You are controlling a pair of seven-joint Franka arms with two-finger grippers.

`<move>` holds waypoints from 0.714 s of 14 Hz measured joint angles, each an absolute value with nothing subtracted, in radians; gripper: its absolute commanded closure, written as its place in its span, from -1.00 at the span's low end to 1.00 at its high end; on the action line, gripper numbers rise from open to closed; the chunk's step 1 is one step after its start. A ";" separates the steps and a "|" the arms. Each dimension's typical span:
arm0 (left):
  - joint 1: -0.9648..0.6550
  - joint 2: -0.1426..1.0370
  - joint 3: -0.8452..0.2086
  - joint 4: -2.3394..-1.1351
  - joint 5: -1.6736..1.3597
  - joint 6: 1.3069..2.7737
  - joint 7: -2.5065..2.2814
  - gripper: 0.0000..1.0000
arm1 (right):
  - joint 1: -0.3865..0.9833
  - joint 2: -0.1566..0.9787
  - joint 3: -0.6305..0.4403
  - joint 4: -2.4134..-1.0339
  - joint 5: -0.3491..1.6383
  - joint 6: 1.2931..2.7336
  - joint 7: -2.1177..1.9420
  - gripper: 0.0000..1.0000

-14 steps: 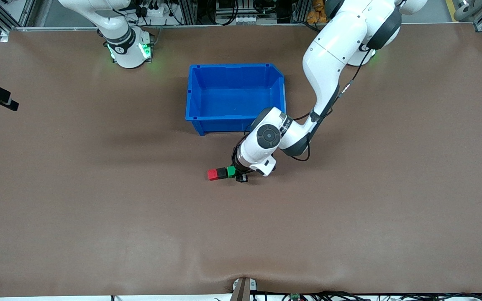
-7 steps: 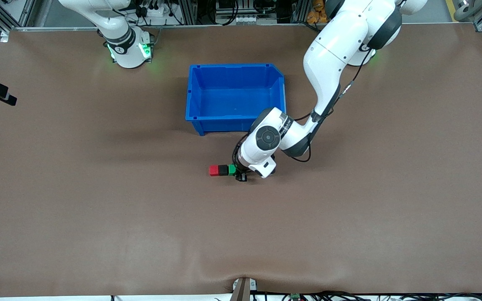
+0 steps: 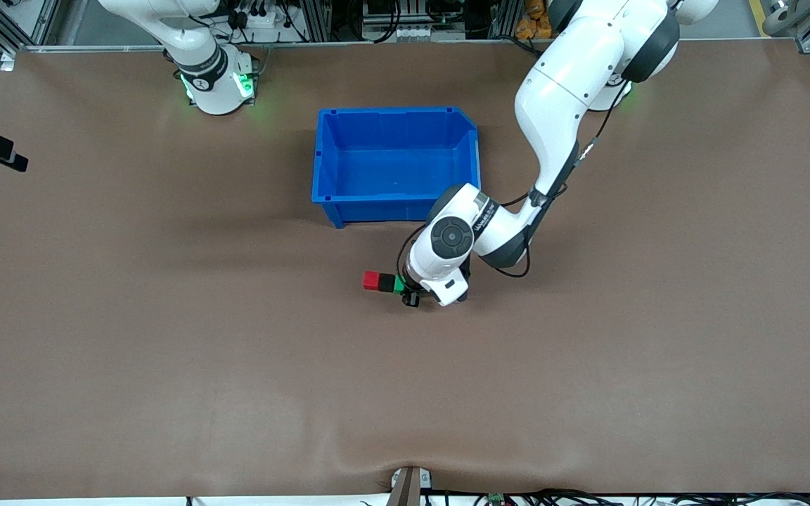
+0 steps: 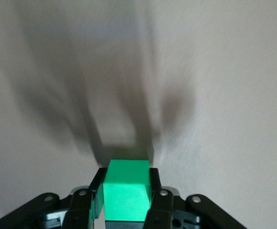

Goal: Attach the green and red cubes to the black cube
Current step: 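Push the green cube against the black cube with the left gripper, then open the left gripper and lift it away from the cubes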

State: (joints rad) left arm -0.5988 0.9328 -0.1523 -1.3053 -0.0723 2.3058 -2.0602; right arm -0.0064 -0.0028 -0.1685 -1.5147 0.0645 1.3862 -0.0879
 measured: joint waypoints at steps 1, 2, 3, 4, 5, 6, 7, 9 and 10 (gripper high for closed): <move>-0.597 0.930 -0.150 -1.305 -0.047 2.292 -2.060 -0.19 | -0.006 -0.002 -0.168 -1.515 0.063 1.384 -0.088 -1.00; -0.596 0.928 -0.150 -1.305 -0.033 2.281 -2.060 -0.67 | -0.006 -0.001 -0.167 -1.515 0.063 1.384 -0.088 -1.00; -0.596 0.928 -0.146 -1.306 -0.021 2.267 -2.060 -1.00 | -0.006 0.001 -0.166 -1.515 0.062 1.384 -0.088 -1.00; -0.594 0.927 -0.140 -1.306 -0.018 2.257 -2.060 -1.00 | -0.006 0.004 -0.166 -1.515 0.061 1.384 -0.088 -1.00; -0.586 0.922 -0.137 -1.305 -0.017 2.250 -2.060 -1.00 | -0.006 0.005 -0.166 -1.515 0.061 1.384 -0.087 -1.00; -0.572 0.912 -0.136 -1.303 -0.017 2.238 -2.057 -1.00 | -0.006 0.006 -0.166 -1.515 0.061 1.384 -0.087 -1.00; -0.556 0.895 -0.136 -1.300 -0.014 2.219 -2.035 -1.00 | -0.006 0.006 -0.166 -1.515 0.061 1.385 -0.086 -1.00; -0.534 0.844 -0.136 -1.295 -0.001 2.153 -1.947 -1.00 | -0.006 0.006 -0.167 -1.515 0.060 1.386 -0.086 -1.00; -0.523 0.813 -0.136 -1.294 0.007 2.116 -1.894 -1.00 | -0.007 0.006 -0.167 -1.515 0.059 1.387 -0.085 -1.00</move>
State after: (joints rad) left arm -0.5232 0.8126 -0.1363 -1.2937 0.0073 2.1156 -1.8941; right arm -0.0068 0.0057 -0.1669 -1.5148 0.0586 1.3868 -0.0855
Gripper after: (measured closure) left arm 0.000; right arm 0.000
